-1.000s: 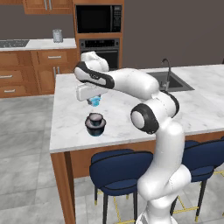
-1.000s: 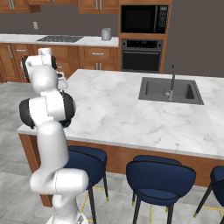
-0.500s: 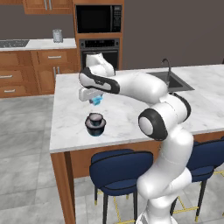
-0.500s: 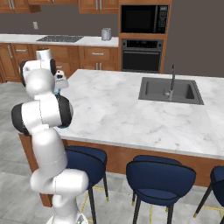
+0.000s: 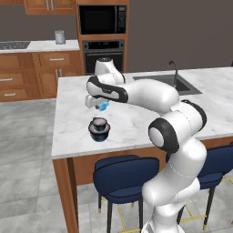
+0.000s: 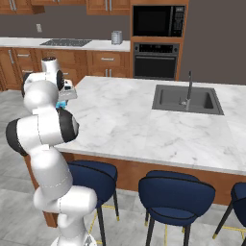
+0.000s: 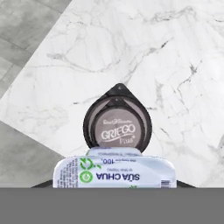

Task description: Stack the yogurt containers by placing the smaller containers on top of the larger containers.

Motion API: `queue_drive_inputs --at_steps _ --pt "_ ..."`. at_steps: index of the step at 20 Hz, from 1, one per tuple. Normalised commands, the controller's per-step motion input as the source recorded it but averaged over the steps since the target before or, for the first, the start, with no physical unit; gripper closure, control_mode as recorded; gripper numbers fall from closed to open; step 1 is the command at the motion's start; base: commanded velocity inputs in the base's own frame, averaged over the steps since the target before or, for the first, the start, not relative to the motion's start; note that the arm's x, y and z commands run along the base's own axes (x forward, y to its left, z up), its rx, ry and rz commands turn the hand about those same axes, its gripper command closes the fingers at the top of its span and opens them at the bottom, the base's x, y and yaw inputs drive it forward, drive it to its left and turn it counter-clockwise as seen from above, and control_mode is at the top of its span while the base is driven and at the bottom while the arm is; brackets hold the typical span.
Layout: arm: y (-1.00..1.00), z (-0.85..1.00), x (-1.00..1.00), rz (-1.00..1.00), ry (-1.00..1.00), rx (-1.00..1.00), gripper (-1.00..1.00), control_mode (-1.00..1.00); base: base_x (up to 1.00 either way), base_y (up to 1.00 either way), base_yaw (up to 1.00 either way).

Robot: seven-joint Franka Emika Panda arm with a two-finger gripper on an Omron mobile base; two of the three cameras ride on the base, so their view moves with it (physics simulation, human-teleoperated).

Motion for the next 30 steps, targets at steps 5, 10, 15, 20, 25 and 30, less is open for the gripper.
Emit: queue_drive_inputs --at_steps 5,10,15,20,25,30 --pt "0.0 -0.03 0.0 0.0 0.0 0.0 1.0 -1.0 0.0 0.0 0.0" --pt "0.0 -0.05 0.0 0.0 0.0 0.0 1.0 -1.0 0.0 0.0 0.0" --pt "0.0 -0.07 0.06 0.0 0.0 0.0 1.0 -1.0 0.0 0.0 0.0" --pt "0.0 -0.08 0.09 0.0 0.0 0.0 1.0 -1.0 0.0 0.0 0.0" --pt "0.0 -0.1 0.14 0.0 0.0 0.0 1.0 -1.0 0.0 0.0 0.0" --pt "0.04 -0.12 0.12 0.0 0.0 0.0 1.0 -1.0 0.0 0.0 0.0"
